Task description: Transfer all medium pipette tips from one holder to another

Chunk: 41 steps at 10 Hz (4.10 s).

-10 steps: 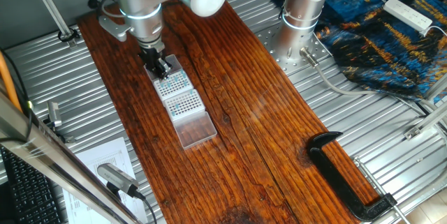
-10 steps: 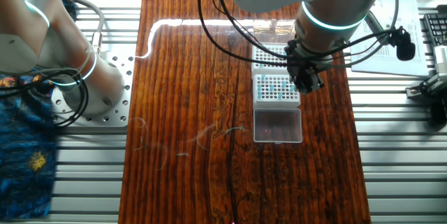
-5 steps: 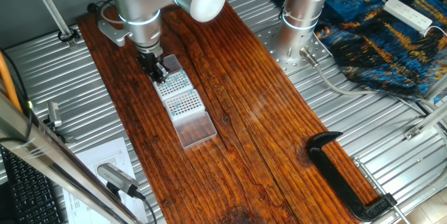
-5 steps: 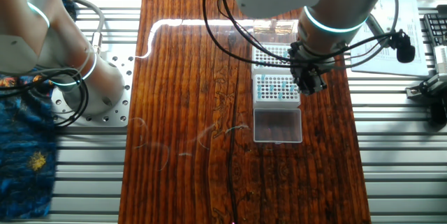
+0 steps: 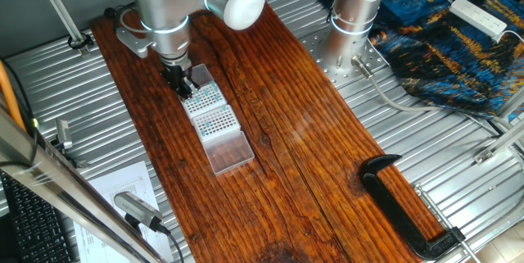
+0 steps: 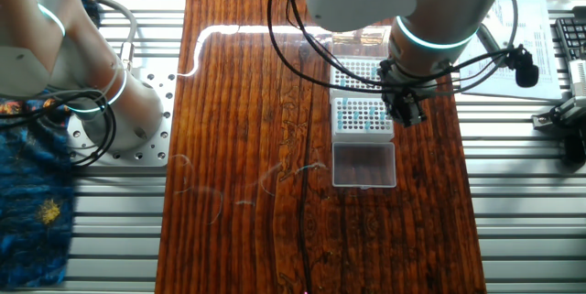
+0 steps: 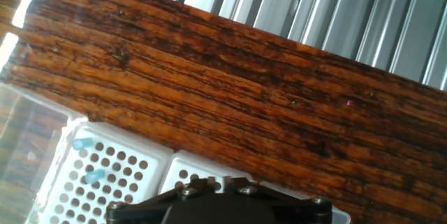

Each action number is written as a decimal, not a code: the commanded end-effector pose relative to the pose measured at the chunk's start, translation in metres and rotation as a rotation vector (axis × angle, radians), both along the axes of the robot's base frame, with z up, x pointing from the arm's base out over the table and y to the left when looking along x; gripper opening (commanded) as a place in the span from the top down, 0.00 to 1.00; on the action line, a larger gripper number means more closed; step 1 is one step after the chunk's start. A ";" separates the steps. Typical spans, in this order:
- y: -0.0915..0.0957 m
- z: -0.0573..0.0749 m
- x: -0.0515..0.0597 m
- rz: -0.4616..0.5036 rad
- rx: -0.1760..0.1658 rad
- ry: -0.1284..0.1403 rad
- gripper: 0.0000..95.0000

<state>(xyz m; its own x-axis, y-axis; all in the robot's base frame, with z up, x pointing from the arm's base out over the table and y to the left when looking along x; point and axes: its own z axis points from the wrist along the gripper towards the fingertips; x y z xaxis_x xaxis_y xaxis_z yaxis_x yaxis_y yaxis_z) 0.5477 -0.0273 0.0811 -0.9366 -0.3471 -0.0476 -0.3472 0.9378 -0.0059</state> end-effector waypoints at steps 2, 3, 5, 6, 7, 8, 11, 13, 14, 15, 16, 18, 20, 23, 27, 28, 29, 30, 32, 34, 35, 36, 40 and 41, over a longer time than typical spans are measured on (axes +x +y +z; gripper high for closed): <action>0.001 0.011 -0.001 0.017 0.016 0.005 0.80; 0.002 0.011 -0.001 0.021 0.015 0.005 0.80; 0.006 0.007 -0.002 0.009 0.012 0.006 0.80; 0.007 0.005 -0.003 0.007 0.009 0.006 0.80; 0.007 0.002 -0.004 0.007 0.006 0.007 0.80; 0.006 0.000 -0.006 0.007 0.005 0.007 0.80; 0.006 -0.004 -0.012 0.007 0.005 0.006 0.80; 0.006 -0.004 -0.012 0.005 0.003 0.006 0.80; 0.006 -0.005 -0.013 0.005 0.001 0.006 0.80; 0.006 -0.005 -0.013 0.005 0.001 0.006 1.00; 0.006 -0.006 -0.012 0.004 -0.001 0.006 1.00; 0.005 -0.007 -0.013 0.005 -0.008 0.004 1.00; 0.005 -0.006 -0.013 0.004 -0.009 0.003 1.00; 0.005 0.004 -0.010 0.001 -0.002 0.008 1.00; 0.007 0.027 -0.011 0.011 -0.001 0.028 1.00; 0.008 0.031 -0.011 0.015 -0.003 0.029 1.00; 0.010 0.043 -0.011 0.021 -0.008 0.033 1.00; 0.012 0.052 -0.010 0.027 -0.010 0.035 1.00; 0.015 0.063 -0.012 0.029 -0.004 0.044 1.00; 0.021 0.078 -0.016 0.022 -0.002 0.053 1.00; 0.024 0.082 -0.018 0.017 0.006 0.052 1.00; 0.025 0.083 -0.019 0.013 0.008 0.052 1.00; 0.070 0.083 -0.035 -0.061 0.014 0.044 1.00; 0.077 0.082 -0.036 -0.069 0.016 0.041 1.00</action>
<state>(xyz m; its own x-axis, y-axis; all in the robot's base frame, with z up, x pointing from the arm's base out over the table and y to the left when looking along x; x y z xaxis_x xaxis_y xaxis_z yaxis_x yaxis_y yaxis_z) 0.5105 0.0536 0.1631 -0.9600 -0.2795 -0.0168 -0.2799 0.9598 0.0206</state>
